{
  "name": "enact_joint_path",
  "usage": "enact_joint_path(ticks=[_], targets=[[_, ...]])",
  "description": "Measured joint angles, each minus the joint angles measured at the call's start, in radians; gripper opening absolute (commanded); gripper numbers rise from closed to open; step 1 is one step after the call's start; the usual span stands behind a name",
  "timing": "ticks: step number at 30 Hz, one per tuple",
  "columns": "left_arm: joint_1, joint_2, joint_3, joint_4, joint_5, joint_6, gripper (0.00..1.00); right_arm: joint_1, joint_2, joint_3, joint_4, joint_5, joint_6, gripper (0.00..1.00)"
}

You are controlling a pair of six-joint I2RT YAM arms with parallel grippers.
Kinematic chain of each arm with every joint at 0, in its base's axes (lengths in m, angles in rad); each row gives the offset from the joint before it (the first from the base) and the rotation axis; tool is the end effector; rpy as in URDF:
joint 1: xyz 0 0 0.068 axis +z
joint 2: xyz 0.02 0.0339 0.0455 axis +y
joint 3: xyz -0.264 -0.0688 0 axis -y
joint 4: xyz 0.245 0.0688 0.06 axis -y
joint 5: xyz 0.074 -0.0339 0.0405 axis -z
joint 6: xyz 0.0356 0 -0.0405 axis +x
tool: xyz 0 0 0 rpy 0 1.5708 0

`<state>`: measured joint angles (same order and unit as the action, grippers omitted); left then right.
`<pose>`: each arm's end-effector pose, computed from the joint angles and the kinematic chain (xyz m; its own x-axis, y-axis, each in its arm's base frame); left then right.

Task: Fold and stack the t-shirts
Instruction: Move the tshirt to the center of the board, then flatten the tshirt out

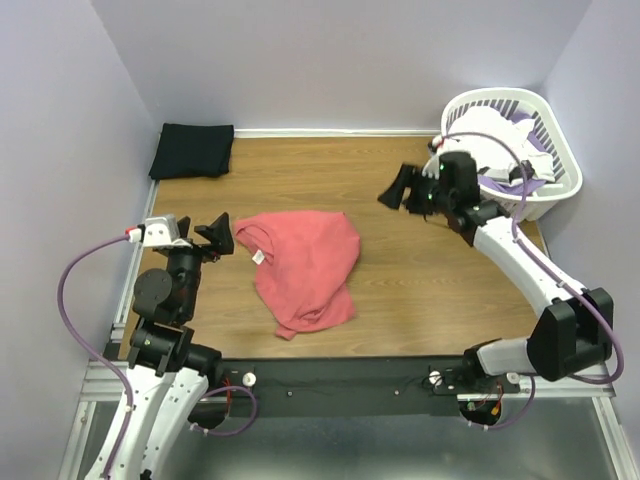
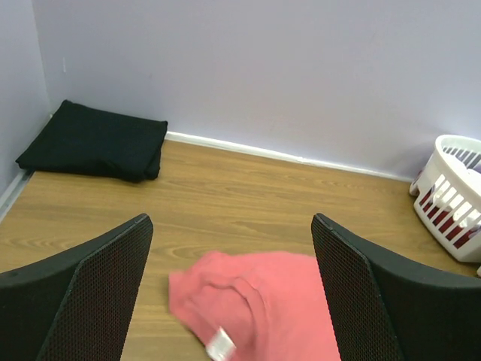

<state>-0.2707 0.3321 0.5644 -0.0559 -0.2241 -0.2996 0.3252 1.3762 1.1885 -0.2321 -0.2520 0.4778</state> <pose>0.1005 -0.0197 0.3334 0.1468 -0.3394 -0.9291 0.0976 0.9397 -0.3278 0.3003 0.1106 0.3415 -0.5844 0.2729 -0.7642 -0.2888 0.8102 0.5101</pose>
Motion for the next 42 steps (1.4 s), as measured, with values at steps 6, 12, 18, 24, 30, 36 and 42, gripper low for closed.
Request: enact_joint_path(ticks=[6, 12, 18, 24, 30, 36, 42], targets=[[0.000, 0.104, 0.003, 0.001, 0.015, -0.004, 0.93, 0.071, -0.041, -0.227, -0.082, 0.032, -0.062, 0.76], [0.000, 0.283, 0.017, -0.014, 0.063, -0.024, 0.93, 0.339, -0.039, -0.259, -0.079, 0.084, -0.130, 0.75], [0.000, 0.390, 0.019, -0.066, 0.079, -0.035, 0.93, 0.585, 0.103, -0.259, -0.073, 0.171, -0.193, 0.74], [0.000, 0.400, 0.039, -0.081, 0.077, -0.034, 0.93, 0.727, 0.204, -0.257, -0.077, 0.245, -0.234, 0.73], [0.000, 0.433, 0.047, -0.082, 0.078, -0.034, 0.93, 0.765, 0.299, -0.229, -0.084, 0.315, -0.240, 0.70], [0.002, 0.472, 0.047, -0.095, 0.079, -0.034, 0.93, 0.806, 0.341, -0.208, -0.087, 0.391, -0.242, 0.45], [0.003, 0.466, 0.047, -0.097, 0.079, -0.034, 0.93, 0.822, 0.359, -0.175, -0.110, 0.431, -0.238, 0.01]])
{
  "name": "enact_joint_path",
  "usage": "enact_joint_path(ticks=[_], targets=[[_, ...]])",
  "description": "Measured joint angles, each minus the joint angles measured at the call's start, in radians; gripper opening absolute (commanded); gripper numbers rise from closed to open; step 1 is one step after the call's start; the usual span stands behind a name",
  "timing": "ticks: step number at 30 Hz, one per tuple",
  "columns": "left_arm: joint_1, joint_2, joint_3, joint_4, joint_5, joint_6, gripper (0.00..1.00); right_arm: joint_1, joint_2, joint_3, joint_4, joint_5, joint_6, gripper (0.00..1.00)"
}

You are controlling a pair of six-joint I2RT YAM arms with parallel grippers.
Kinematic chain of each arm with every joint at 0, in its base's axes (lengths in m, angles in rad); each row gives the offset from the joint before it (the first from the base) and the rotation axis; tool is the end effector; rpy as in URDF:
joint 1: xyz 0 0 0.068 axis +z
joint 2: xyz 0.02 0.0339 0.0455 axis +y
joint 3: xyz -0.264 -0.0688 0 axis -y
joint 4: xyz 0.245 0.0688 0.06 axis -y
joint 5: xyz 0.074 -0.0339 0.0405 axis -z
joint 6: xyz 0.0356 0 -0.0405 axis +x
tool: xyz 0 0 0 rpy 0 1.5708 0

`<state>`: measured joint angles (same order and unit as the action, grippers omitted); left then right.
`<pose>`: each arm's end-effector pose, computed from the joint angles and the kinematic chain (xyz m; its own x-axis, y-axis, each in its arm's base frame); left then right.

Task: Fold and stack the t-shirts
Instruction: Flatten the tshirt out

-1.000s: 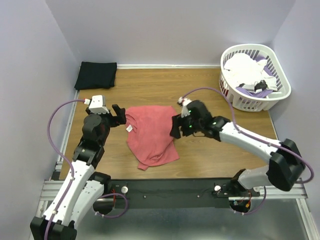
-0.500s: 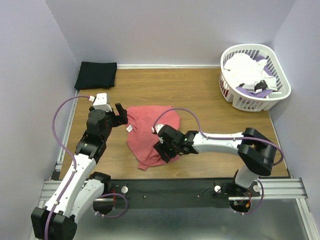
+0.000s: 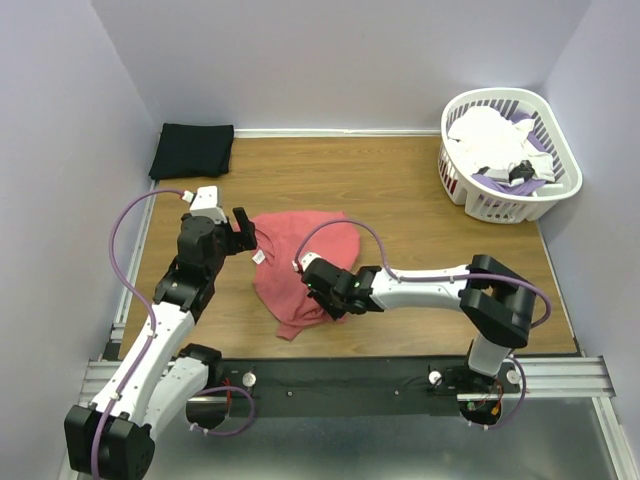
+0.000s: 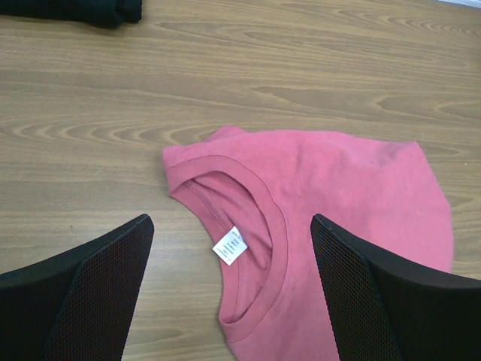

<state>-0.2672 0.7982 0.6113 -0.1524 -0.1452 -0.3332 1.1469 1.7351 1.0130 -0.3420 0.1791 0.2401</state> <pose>0.1852 -0.0454 0.2796 -0.3458 -0.2409 -0.9069 0.0175 0.9647 -0.2629 0.1455 0.3069 0.1617 -0.5541 -0.6591 -0.5084 -0.7511 0.6592 -0.0359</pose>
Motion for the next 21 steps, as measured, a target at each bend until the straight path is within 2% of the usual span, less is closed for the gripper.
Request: enact_joint_path(ticks=[5, 8, 11, 15, 21], targets=[[0.007, -0.007, 0.000, -0.002, 0.000, 0.000, 0.93, -0.022, 0.022, 0.121, -0.062, 0.034, -0.016, 0.01], [0.012, -0.021, 0.000, -0.007, -0.003, 0.000, 0.93, -0.092, 0.024, 0.241, -0.071, 0.023, -0.023, 0.01], [0.013, -0.048, 0.000, -0.011, -0.022, -0.001, 0.93, -0.221, 0.023, 0.393, -0.072, 0.000, -0.024, 0.01], [0.016, -0.082, 0.000, -0.011, -0.046, -0.002, 0.93, -0.400, 0.028, 0.644, -0.112, 0.026, -0.048, 0.01], [0.025, -0.105, 0.000, -0.014, -0.071, -0.005, 0.93, -0.543, 0.115, 1.149, -0.137, 0.105, -0.148, 0.00]])
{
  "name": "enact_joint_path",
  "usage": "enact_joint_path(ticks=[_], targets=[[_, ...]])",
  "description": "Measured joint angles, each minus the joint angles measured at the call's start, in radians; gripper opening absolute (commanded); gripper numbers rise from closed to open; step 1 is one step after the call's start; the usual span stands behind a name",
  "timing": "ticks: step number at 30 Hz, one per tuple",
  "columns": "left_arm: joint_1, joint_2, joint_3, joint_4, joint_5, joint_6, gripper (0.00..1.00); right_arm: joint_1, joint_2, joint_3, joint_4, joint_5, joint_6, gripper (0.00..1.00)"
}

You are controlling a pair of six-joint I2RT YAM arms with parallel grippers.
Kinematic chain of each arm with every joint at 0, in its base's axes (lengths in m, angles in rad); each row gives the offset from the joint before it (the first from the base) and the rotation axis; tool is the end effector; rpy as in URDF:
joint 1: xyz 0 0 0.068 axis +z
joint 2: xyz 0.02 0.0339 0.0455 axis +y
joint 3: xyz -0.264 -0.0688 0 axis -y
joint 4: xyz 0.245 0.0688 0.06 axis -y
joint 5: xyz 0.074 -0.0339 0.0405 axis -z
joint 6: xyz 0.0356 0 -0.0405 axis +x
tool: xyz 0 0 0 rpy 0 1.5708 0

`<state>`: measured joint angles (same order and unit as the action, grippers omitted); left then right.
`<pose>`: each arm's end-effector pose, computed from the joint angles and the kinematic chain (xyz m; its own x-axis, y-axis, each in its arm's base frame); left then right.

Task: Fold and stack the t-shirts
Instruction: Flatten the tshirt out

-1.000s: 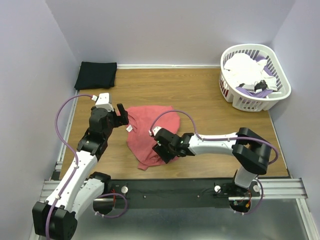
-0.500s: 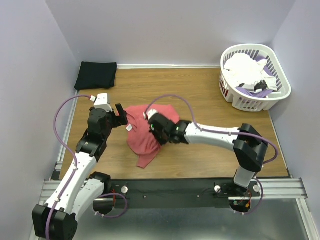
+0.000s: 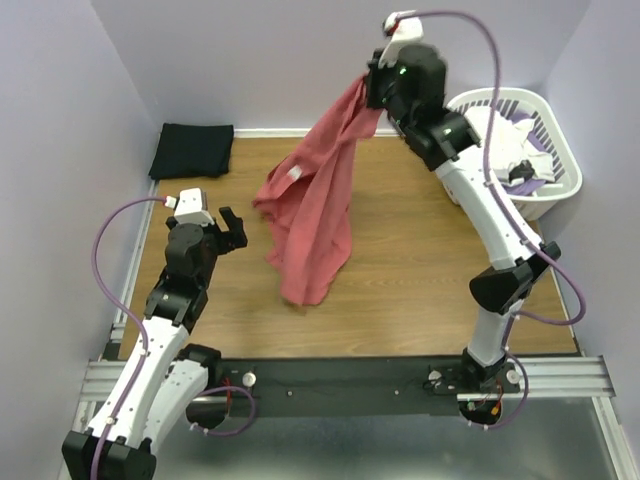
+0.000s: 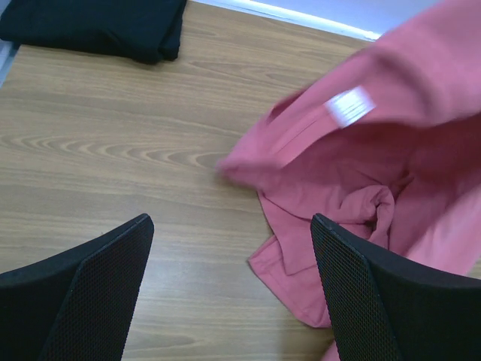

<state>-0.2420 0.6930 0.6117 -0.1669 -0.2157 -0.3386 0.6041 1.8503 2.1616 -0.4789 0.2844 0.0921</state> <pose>0.1682 -0.0337 0.2953 -0.2358 -0.2760 -0.9318 -0.0484 0.9610 -0.2724 0.3467 0.2271 0.4814 -0.1659 -0.0073 -0.9861 -0.3035 0.9518 0.0441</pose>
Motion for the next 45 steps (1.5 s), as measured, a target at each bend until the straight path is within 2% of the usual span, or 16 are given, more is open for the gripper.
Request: enact_joint_path(ticks=[3, 7, 12, 18, 20, 21, 22, 25, 26, 30, 34, 38, 42, 45], targets=[[0.003, -0.016, 0.000, 0.000, -0.009, -0.003, 0.93, -0.014, 0.021, 0.172, -0.005, -0.009, -0.046, 0.01], [0.006, -0.043, 0.000, 0.000, -0.023, -0.006, 0.93, -0.009, 0.000, 0.236, 0.008, -0.133, -0.055, 0.00], [0.014, -0.068, 0.000, 0.000, -0.039, -0.011, 0.93, 0.023, -0.051, 0.081, 0.024, -0.382, 0.005, 0.00], [0.021, -0.090, 0.000, -0.001, -0.058, -0.023, 0.93, 0.220, 0.008, -0.149, 0.018, -0.548, 0.133, 0.01], [0.024, -0.103, 0.000, -0.003, -0.070, -0.029, 0.93, 0.278, 0.066, -0.180, 0.022, -0.587, 0.200, 0.11], [0.025, -0.113, 0.000, -0.006, -0.083, -0.034, 0.93, 0.298, 0.090, -0.185, 0.022, -0.600, 0.228, 0.31], [0.026, -0.124, 0.000, -0.010, -0.095, -0.037, 0.92, 0.320, 0.126, -0.188, 0.023, -0.618, 0.260, 0.39], [0.027, -0.169, 0.000, -0.021, -0.134, -0.052, 0.92, 0.344, 0.199, -0.204, 0.030, -0.648, 0.325, 0.55], [0.027, -0.191, 0.000, -0.026, -0.150, -0.056, 0.92, 0.343, 0.200, -0.230, 0.036, -0.647, 0.333, 0.58], [0.027, -0.239, 0.000, -0.027, -0.176, -0.066, 0.92, 0.328, 0.150, -0.359, 0.054, -0.575, 0.343, 0.60], [0.027, -0.208, 0.000, -0.021, -0.172, -0.067, 0.92, 0.288, 0.006, -0.597, 0.073, -0.461, 0.333, 0.59], [0.027, -0.104, 0.000, -0.019, -0.124, -0.071, 0.92, 0.161, -0.134, -0.836, 0.095, -0.369, 0.340, 0.59], [0.031, 0.016, 0.000, -0.024, -0.058, -0.090, 0.92, -0.002, -0.237, -1.067, 0.153, -0.349, 0.366, 0.58], [0.031, 0.093, 0.000, -0.030, -0.014, -0.104, 0.92, -0.053, -0.249, -1.138, 0.195, -0.352, 0.387, 0.57]])
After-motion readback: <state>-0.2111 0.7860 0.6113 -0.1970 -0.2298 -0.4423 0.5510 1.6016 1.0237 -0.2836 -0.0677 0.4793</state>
